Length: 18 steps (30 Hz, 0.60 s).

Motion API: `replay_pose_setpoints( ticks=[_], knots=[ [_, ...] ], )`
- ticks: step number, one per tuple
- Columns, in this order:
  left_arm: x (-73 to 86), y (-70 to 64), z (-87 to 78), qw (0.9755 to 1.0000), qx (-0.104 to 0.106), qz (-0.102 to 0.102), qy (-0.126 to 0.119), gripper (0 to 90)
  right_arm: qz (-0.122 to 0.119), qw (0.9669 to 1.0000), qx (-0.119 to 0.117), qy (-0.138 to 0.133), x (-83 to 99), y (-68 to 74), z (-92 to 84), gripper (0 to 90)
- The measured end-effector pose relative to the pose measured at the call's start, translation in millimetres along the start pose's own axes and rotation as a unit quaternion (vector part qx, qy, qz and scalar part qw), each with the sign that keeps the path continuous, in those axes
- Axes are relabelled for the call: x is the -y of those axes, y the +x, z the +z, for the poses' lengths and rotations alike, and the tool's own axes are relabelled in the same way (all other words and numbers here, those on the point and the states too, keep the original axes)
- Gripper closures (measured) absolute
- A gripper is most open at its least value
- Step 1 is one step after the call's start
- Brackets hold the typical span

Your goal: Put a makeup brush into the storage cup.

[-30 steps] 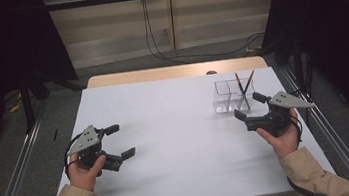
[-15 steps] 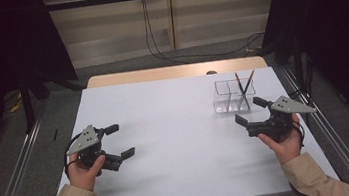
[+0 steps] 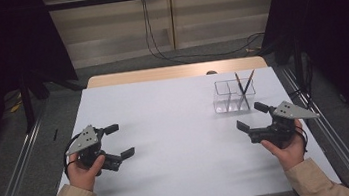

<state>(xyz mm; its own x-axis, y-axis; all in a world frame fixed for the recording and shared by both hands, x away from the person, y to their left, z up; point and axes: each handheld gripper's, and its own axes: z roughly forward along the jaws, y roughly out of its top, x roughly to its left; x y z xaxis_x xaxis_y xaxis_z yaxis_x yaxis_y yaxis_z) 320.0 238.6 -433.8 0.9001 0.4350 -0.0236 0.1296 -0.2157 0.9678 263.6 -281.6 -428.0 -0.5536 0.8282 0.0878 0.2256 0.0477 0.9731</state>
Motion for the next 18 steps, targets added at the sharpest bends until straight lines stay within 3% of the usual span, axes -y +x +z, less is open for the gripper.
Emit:
replay_pose_setpoints(
  ticks=[18],
  knots=[
    [-0.5,-0.3,-0.1,1.0,0.002,-0.001,-0.001,0.0,-0.007,0.9999,-0.009,0.005,3.3,7.6,-9.9,3.4]
  ],
)
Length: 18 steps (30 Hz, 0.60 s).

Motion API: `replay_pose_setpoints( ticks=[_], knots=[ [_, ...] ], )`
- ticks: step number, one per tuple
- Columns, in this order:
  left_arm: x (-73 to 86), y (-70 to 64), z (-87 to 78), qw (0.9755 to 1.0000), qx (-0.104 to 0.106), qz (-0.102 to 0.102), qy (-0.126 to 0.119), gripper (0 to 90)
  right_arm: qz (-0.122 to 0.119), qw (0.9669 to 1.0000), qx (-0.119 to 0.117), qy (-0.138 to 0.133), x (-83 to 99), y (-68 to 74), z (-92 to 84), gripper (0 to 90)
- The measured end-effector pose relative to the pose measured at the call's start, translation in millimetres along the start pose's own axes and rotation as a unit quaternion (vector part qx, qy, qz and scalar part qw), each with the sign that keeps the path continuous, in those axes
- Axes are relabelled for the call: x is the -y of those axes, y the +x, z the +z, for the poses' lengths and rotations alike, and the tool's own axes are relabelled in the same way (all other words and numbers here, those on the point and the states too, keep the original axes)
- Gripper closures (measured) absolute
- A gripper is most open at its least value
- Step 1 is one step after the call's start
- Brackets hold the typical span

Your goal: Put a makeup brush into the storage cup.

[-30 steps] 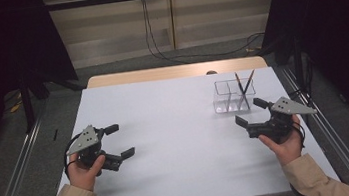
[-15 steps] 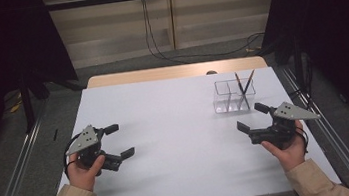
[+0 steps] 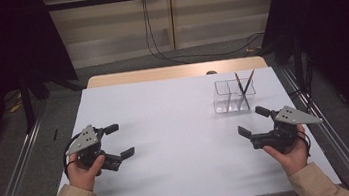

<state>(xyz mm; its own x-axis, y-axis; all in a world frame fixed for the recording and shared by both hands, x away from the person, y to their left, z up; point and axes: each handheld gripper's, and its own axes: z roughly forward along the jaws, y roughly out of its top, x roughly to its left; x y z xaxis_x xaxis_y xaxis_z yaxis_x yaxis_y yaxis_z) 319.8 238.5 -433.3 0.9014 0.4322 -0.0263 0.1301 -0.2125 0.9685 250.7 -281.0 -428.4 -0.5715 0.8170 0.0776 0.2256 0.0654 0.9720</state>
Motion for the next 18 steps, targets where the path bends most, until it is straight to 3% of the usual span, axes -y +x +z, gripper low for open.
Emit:
replay_pose_setpoints(
  ticks=[18],
  knots=[
    [-0.1,-0.8,-1.0,1.0,-0.001,0.001,-0.001,0.0,-0.008,1.0,-0.005,0.001,2.5,2.2,-2.2,3.4]
  ],
)
